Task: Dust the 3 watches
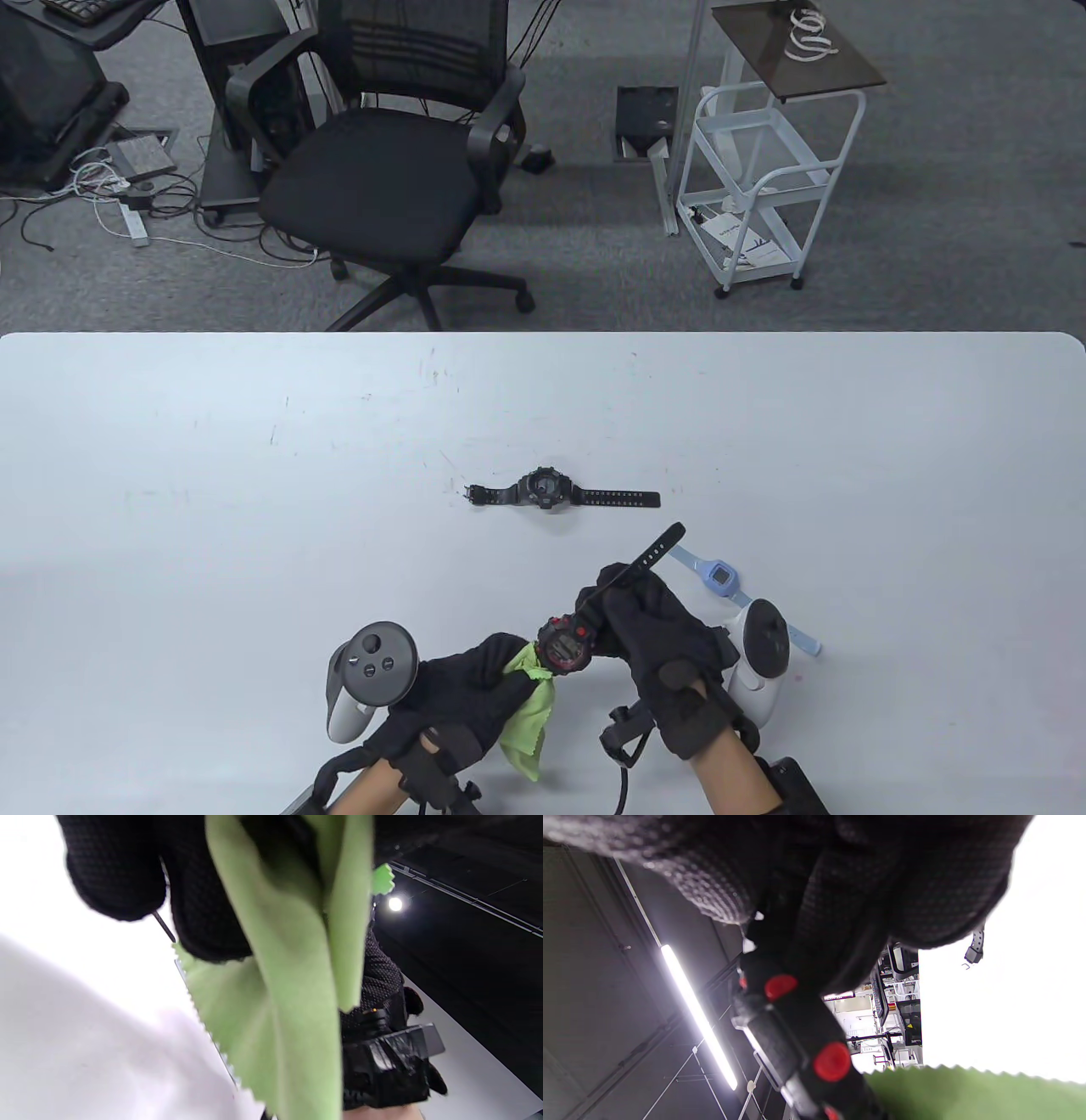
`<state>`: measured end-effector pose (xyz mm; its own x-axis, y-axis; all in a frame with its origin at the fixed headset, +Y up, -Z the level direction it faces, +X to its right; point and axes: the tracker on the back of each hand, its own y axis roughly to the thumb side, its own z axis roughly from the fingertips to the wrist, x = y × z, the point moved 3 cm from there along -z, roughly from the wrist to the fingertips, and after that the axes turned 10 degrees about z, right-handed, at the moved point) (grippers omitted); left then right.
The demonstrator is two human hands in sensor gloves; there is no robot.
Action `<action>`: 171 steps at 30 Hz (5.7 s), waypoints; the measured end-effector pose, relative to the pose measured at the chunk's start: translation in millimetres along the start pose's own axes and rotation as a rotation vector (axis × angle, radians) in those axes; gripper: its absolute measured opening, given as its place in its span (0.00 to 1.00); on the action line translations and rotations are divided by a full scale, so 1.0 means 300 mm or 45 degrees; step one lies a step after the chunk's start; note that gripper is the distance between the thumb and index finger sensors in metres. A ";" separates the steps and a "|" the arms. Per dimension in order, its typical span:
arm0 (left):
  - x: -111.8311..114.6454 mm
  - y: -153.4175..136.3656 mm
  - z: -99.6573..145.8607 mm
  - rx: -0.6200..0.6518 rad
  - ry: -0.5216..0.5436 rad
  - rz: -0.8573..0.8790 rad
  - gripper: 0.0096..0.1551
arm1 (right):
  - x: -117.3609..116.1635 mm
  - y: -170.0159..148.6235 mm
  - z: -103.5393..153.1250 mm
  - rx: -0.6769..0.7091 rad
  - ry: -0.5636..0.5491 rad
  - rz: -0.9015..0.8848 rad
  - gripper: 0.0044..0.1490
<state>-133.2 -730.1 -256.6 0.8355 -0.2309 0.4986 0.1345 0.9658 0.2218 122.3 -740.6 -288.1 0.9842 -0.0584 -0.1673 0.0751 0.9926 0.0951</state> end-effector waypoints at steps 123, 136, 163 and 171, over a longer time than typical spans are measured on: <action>-0.074 0.024 0.030 -0.035 0.148 -0.245 0.23 | 0.054 0.025 0.012 0.008 -0.120 -0.004 0.28; -0.074 0.027 0.029 -0.045 0.151 -0.269 0.23 | 0.062 0.023 0.012 0.011 -0.131 0.000 0.28; -0.049 0.042 0.018 -0.071 0.053 -0.521 0.26 | 0.072 0.026 0.013 0.033 -0.144 0.002 0.28; -0.044 0.030 0.014 -0.038 0.049 -0.412 0.24 | 0.085 0.018 0.014 0.019 -0.163 -0.021 0.28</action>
<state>-145.2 -719.0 -257.6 0.7662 -0.5226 0.3740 0.4118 0.8461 0.3386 148.4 -737.3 -287.9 0.9951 -0.0888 -0.0425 0.0930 0.9898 0.1081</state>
